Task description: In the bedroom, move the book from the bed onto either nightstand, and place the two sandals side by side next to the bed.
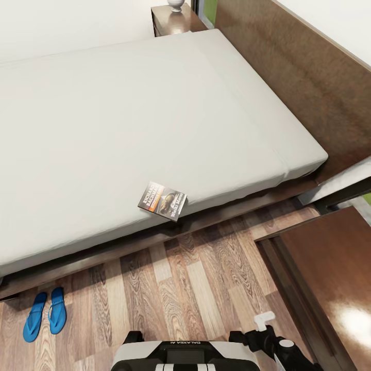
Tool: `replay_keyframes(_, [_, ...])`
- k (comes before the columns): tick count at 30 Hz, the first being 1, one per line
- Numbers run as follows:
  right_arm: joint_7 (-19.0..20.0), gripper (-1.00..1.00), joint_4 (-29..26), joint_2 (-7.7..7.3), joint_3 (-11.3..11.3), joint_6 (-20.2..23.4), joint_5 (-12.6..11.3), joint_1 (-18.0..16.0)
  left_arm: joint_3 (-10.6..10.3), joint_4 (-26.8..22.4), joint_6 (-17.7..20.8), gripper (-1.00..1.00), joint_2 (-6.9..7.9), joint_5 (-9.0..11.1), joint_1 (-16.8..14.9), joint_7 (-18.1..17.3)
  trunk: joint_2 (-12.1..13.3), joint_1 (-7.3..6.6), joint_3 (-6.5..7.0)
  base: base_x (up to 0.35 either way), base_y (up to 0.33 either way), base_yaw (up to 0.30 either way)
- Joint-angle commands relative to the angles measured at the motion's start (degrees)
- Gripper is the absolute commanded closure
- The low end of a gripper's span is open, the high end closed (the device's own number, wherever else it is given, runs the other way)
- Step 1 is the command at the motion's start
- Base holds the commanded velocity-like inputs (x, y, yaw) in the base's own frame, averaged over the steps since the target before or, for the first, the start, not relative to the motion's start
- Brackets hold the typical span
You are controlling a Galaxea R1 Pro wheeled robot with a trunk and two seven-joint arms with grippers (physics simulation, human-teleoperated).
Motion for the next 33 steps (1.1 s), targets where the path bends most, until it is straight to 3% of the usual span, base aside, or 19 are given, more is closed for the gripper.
replay_keyframes(1, [0.5,-1.0,-0.1,0.13,-0.5,0.1,0.5,0.0,-0.1,0.0,-0.1,-1.0,-0.1,-0.3,0.0,0.3,0.0,0.0,-0.02,0.0,0.0,0.0])
replay_keyframes(17, [0.9,-1.0,-0.1,0.77,-0.7,0.1,0.4,0.0,-0.1,0.0,-0.1,-1.0,-2.51,-0.3,0.0,0.2,0.0,0.0,-0.02,0.0,0.0,0.0])
replay_keyframes(21, [1.4,-1.0,-0.2,1.2,-0.8,0.1,0.4,0.0,0.0,0.0,0.1,-1.0,-3.4,0.0,-0.1,-3.7,0.0,0.0,-0.02,0.0,0.0,0.0])
replay_keyframes(27, [1.6,-1.0,-0.2,1.52,-0.8,0.1,0.4,0.0,0.1,0.0,0.2,-1.0,-3.83,2.5,-0.2,-7.5,0.0,0.0,-0.02,0.0,0.0,0.0])
replay_keyframes(32, [1.6,-1.0,-0.2,1.76,-0.6,0.1,0.5,0.0,0.0,0.0,0.0,-1.0,-4.0,7.1,-0.3,-10.3,0.0,0.0,-0.02,0.0,0.0,0.0])
replay_keyframes(33, [1.6,-1.0,-0.2,1.76,-0.6,0.1,0.5,0.0,0.0,0.0,0.0,-1.0,-4.0,7.1,-0.3,-10.3,0.0,0.0,-0.02,0.0,0.0,0.0])
